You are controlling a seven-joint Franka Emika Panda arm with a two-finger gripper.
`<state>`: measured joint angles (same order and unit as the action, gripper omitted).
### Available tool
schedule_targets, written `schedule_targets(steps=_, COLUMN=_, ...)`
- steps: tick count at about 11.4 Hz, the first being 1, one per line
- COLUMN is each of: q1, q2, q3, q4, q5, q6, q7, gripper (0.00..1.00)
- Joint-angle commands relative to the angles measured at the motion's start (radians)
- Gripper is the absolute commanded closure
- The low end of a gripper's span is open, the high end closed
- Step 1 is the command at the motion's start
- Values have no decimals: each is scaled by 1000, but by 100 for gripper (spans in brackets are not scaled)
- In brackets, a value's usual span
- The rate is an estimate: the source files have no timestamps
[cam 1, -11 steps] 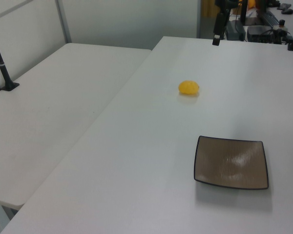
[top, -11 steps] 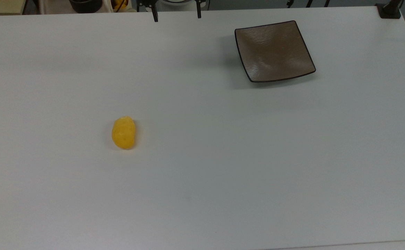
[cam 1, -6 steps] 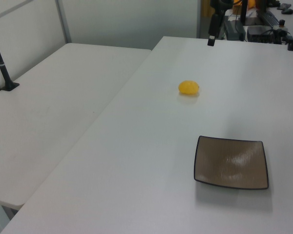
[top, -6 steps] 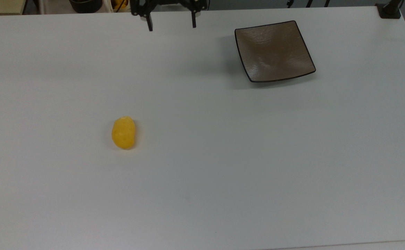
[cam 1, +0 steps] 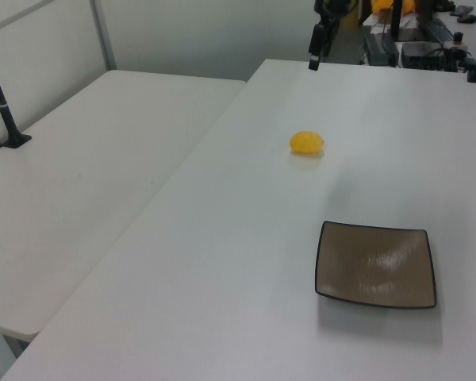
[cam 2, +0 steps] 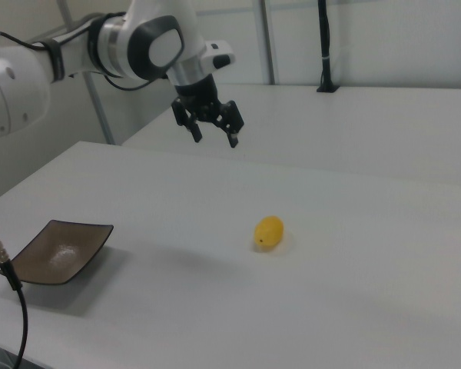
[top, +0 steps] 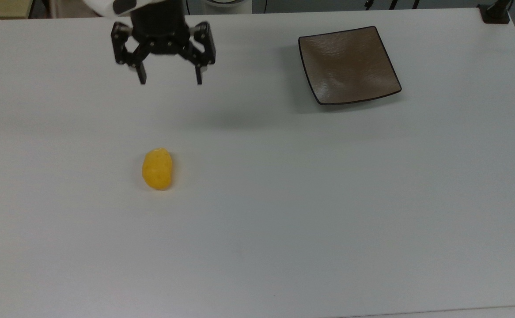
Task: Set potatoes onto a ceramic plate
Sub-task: 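Lower the gripper over the yellow potato and close on it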
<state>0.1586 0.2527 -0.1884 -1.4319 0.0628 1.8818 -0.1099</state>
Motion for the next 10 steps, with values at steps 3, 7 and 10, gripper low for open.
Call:
schedule_targets(steps=3, q1=-39, q2=157, q3=-6, q4=39, q5=9, q6=111, q7=-77, gripper=0)
schedule_targets(steps=7, q1=-50, q2=244, q3=-8, q4=27, q5=6, q6=197, q7=-83, gripper=0)
schedule_targets(steps=10, q1=-54, q2=293, q3=-8, q4=15, q5=5, q6=238, q7=-89, gripper=0)
